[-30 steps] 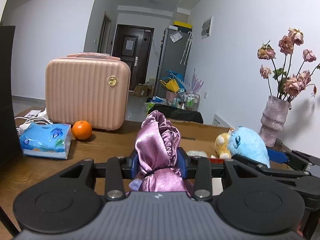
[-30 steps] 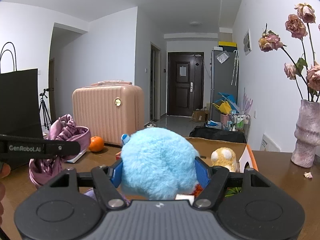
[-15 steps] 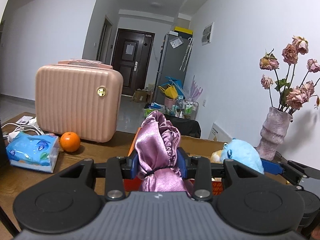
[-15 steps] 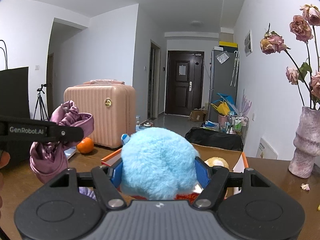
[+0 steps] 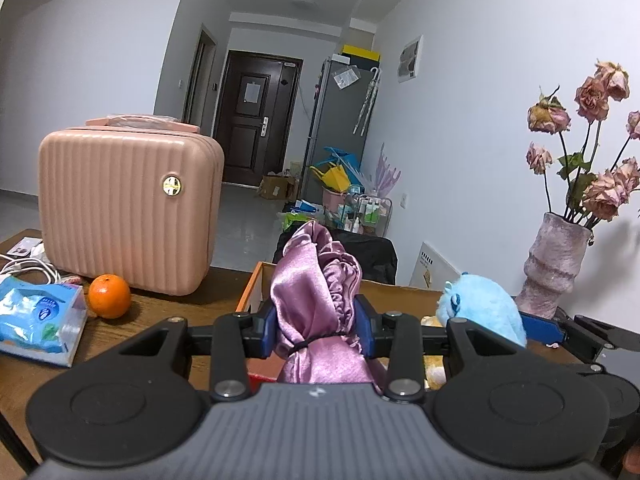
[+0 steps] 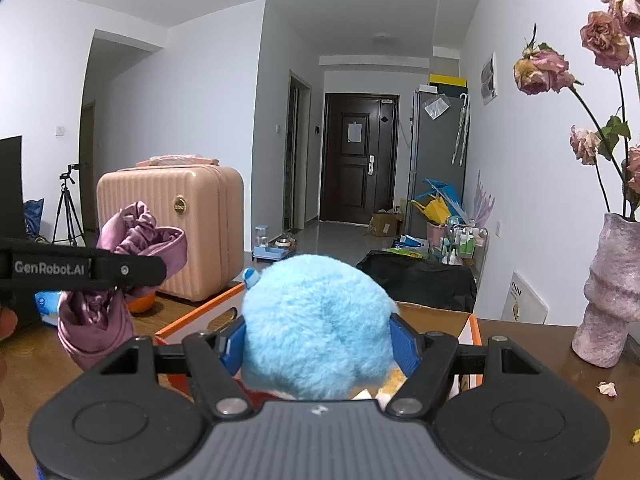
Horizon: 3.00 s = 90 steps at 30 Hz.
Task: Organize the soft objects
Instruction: 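Carry the scrunchie and blue ball with both grippers over the red box, then open both grippers to drop the scrunchie and blue ball into the box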
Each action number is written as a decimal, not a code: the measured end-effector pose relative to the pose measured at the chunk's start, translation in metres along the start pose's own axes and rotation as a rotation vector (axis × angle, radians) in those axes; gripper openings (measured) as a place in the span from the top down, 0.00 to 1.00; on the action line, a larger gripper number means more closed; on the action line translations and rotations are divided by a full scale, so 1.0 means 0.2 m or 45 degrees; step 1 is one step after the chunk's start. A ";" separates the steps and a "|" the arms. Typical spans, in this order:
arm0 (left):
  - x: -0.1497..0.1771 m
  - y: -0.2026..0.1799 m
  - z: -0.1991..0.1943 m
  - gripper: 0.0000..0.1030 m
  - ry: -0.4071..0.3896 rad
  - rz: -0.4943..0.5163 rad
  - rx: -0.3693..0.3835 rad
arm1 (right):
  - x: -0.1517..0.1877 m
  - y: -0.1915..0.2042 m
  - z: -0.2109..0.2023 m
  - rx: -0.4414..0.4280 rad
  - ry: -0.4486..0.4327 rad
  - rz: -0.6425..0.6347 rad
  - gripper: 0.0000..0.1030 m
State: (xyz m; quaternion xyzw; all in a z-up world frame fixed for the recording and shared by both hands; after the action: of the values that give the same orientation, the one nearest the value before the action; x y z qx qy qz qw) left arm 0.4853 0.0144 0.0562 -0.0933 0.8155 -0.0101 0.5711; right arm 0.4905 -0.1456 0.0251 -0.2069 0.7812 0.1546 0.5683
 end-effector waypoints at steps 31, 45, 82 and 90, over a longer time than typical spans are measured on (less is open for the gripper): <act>-0.08 -0.09 0.55 0.62 0.009 0.061 -0.047 | -0.02 -0.17 0.55 -0.002 0.150 -0.063 0.32; 0.00 -0.08 0.66 0.62 0.052 0.063 -0.087 | 0.03 -0.21 0.65 0.031 0.139 -0.027 0.32; -0.01 -0.01 0.60 0.00 0.058 0.055 -0.244 | 0.01 -0.27 0.61 0.134 0.134 0.011 0.00; 0.03 -0.04 0.51 0.00 0.061 0.109 -0.222 | 0.01 -0.26 0.50 0.141 0.118 -0.020 0.00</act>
State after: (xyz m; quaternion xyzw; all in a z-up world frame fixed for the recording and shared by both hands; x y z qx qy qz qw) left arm 0.5802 0.0146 0.0163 -0.1073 0.8301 0.0832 0.5409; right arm 0.5978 -0.1437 -0.0075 -0.1882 0.8124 0.0971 0.5433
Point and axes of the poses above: each gripper's, at about its wrist camera, not at the fingertips, and z roughly the way its jaws point, y to its left, x to its underside, the point moved 6 cm from there along z, roughly the way its jaws point, and after that the axes turned 8 degrees about -x, right-handed, at the moved point
